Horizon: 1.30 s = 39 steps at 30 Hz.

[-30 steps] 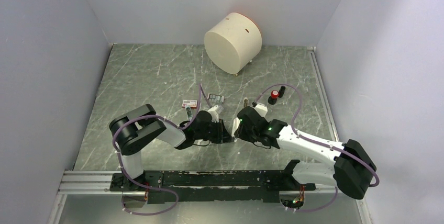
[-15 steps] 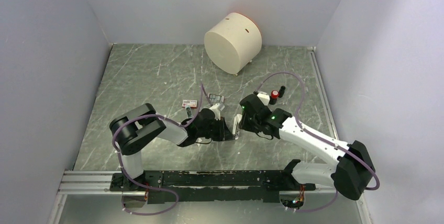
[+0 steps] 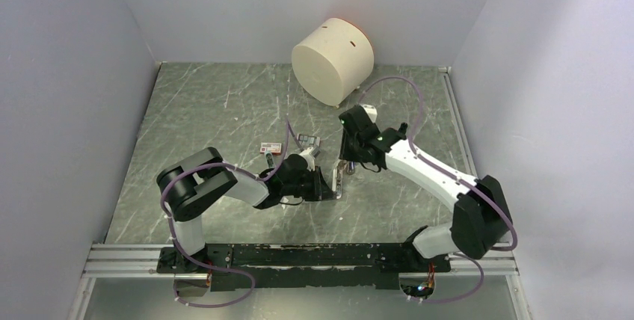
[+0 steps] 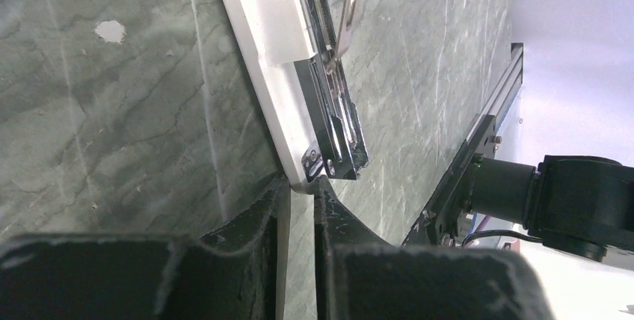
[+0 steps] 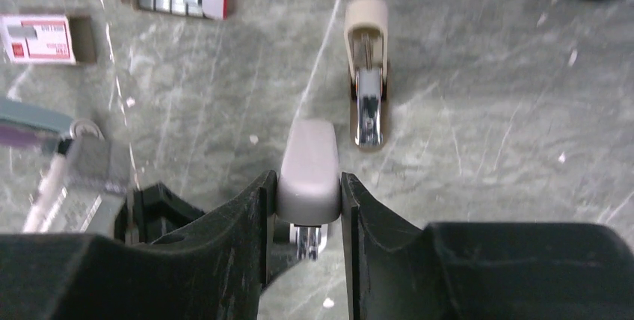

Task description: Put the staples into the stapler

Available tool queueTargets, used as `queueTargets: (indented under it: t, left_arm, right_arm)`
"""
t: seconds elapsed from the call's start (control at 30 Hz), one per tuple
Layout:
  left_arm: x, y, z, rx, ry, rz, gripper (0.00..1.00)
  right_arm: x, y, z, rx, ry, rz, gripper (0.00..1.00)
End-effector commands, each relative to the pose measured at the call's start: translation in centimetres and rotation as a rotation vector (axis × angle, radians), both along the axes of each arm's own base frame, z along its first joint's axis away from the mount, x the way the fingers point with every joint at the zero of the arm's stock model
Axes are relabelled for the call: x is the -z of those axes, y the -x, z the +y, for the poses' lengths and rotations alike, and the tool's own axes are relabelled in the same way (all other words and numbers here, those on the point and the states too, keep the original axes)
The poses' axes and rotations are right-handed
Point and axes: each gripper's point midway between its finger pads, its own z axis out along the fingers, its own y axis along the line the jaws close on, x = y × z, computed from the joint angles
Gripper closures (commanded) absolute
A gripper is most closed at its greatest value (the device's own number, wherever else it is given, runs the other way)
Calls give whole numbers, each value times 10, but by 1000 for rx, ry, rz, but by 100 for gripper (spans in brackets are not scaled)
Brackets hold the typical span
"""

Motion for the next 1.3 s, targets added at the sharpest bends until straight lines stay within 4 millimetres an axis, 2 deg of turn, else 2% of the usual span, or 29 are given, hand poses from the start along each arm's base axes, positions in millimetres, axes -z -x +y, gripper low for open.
queueTargets:
  t: [0.0, 0.23, 0.4, 0.7, 1.27]
  left_arm:
    - [61, 22, 39, 3, -230, 100, 87]
    - [68, 22, 47, -29, -259, 128, 87]
    - [76, 22, 58, -63, -292, 156, 87]
    - [83, 27, 70, -90, -307, 192, 85]
    - [60, 13, 64, -99, -275, 115, 76]
  right_arm:
    - [8, -26, 4, -49, 53, -23, 63]
    - [19, -44, 15, -81, 71, 0, 62]
    - [28, -46, 26, -105, 38, 21, 61]
    - [39, -49, 28, -92, 34, 40, 59]
    - [-5, -41, 22, -86, -23, -45, 43]
